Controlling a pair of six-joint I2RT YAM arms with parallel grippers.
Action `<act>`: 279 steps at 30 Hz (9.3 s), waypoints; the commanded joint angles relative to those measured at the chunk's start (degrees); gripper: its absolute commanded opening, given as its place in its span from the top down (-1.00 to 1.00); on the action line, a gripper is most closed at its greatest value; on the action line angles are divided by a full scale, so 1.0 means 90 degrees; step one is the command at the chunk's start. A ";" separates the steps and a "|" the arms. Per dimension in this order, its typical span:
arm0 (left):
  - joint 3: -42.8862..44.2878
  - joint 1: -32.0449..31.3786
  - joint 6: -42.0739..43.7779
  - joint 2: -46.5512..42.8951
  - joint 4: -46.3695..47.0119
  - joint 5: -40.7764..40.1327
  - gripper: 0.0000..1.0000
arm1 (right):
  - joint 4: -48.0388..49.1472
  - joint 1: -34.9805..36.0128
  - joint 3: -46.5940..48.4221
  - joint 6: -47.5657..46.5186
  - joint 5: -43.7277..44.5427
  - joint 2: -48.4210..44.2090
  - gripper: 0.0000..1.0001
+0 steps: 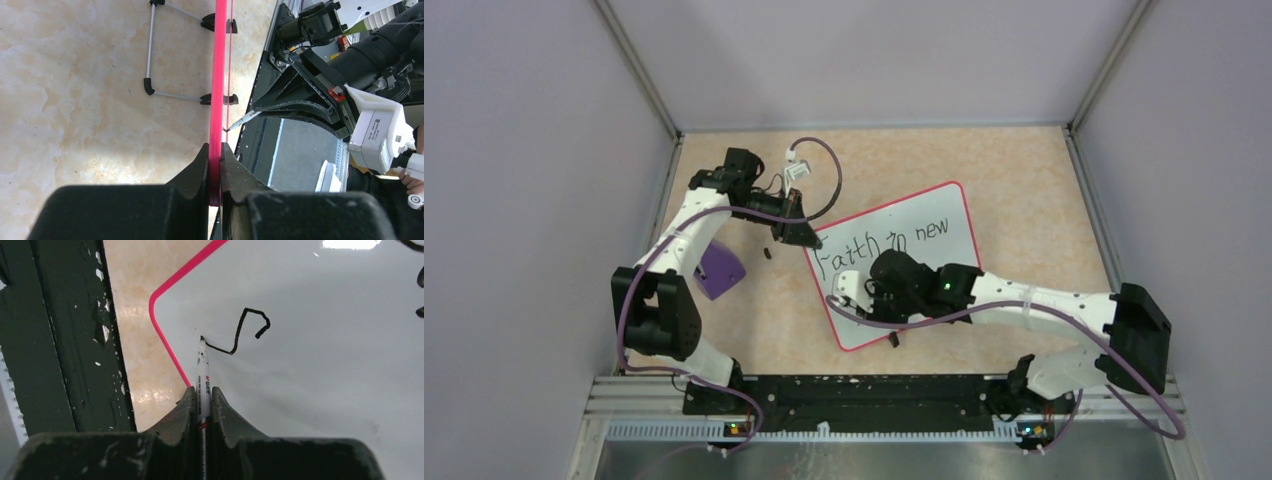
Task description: Write a sentence on the whiteboard
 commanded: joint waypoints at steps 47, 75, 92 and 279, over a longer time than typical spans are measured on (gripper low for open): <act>-0.0017 -0.0068 0.0081 0.0139 0.0145 -0.0345 1.00 | -0.0556 -0.0962 0.0529 0.0061 0.0233 -0.0892 1.00; -0.0042 -0.0068 0.0132 0.0168 0.0130 -0.0357 1.00 | -0.0115 -0.0677 0.0217 0.0076 0.0130 -0.0516 1.00; -0.0061 -0.0068 0.0147 0.0142 0.0122 -0.0397 1.00 | -0.0305 -0.0495 -0.0096 -0.0070 0.0076 -0.0544 1.00; -0.0015 -0.0068 0.0132 0.0198 0.0131 -0.0347 1.00 | -0.0878 -0.1396 -0.0480 0.0055 0.0540 -0.1384 1.00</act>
